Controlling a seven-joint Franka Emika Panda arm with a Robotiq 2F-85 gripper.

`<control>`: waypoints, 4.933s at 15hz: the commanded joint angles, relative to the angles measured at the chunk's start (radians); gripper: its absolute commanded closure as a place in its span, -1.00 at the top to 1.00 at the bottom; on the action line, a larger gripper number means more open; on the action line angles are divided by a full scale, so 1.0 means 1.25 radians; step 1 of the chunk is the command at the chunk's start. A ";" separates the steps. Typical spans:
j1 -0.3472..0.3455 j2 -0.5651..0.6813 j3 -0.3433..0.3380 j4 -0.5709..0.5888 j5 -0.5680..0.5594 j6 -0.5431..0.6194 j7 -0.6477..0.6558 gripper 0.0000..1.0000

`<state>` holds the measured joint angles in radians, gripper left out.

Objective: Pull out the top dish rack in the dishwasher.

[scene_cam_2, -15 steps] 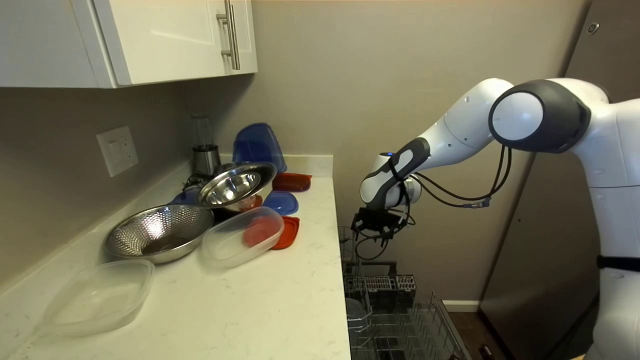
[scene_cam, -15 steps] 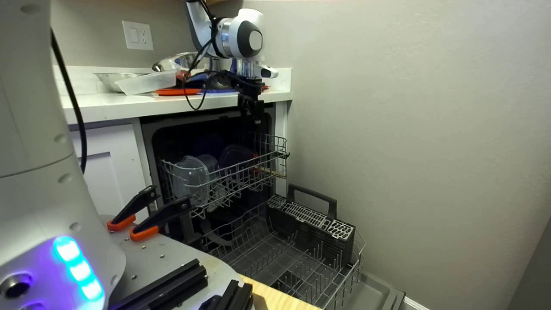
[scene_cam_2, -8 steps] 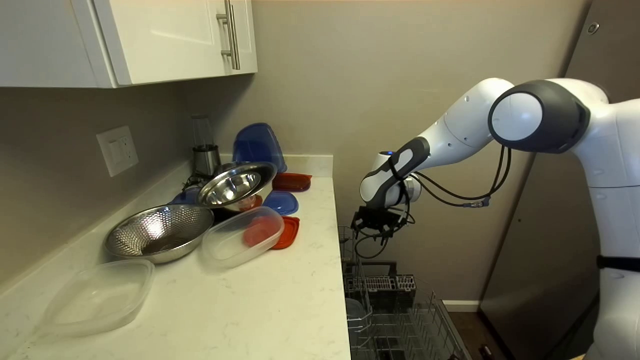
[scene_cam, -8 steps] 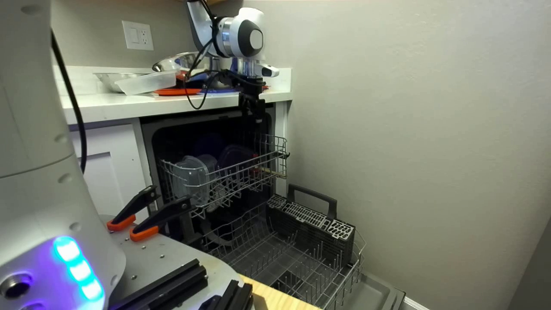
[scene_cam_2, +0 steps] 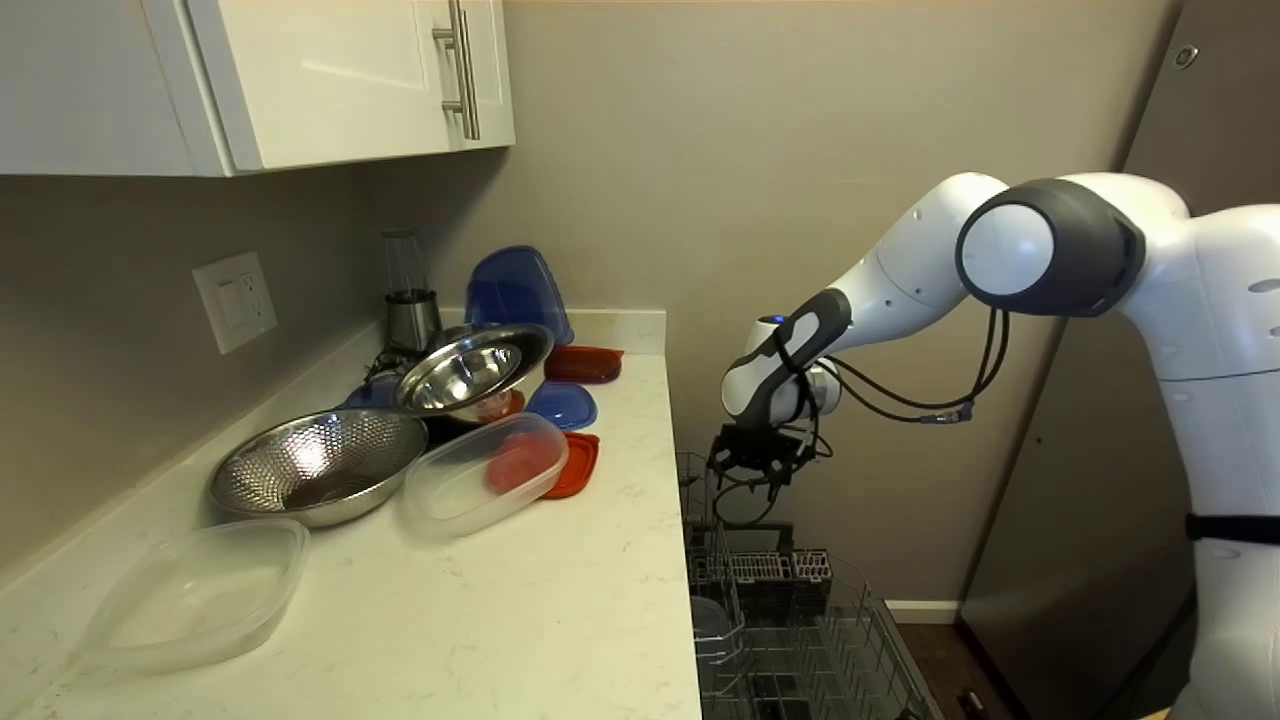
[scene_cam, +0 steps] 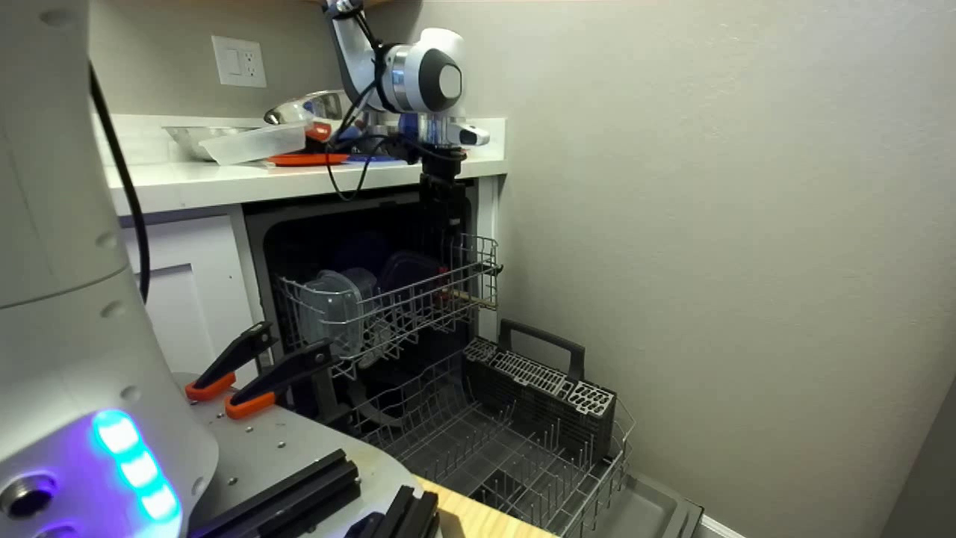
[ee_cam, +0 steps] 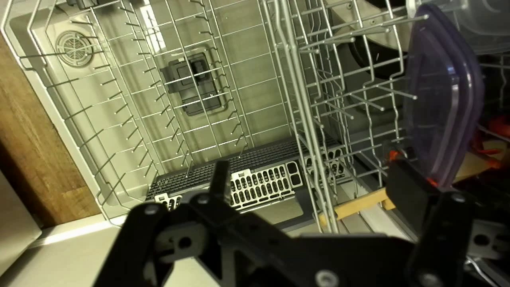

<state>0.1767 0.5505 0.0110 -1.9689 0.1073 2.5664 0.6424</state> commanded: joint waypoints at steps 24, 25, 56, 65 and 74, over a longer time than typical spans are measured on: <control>0.001 0.308 -0.025 0.240 0.010 0.014 -0.129 1.00; 0.001 0.311 -0.030 0.239 0.009 0.013 -0.131 1.00; -0.092 0.329 -0.177 0.168 -0.098 0.020 -0.282 1.00; -0.139 0.341 -0.181 0.169 -0.110 0.027 -0.326 1.00; -0.166 0.345 -0.191 0.176 -0.111 0.023 -0.334 1.00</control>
<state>0.0004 0.9705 -0.2057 -1.7454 -0.0087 2.5705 0.2599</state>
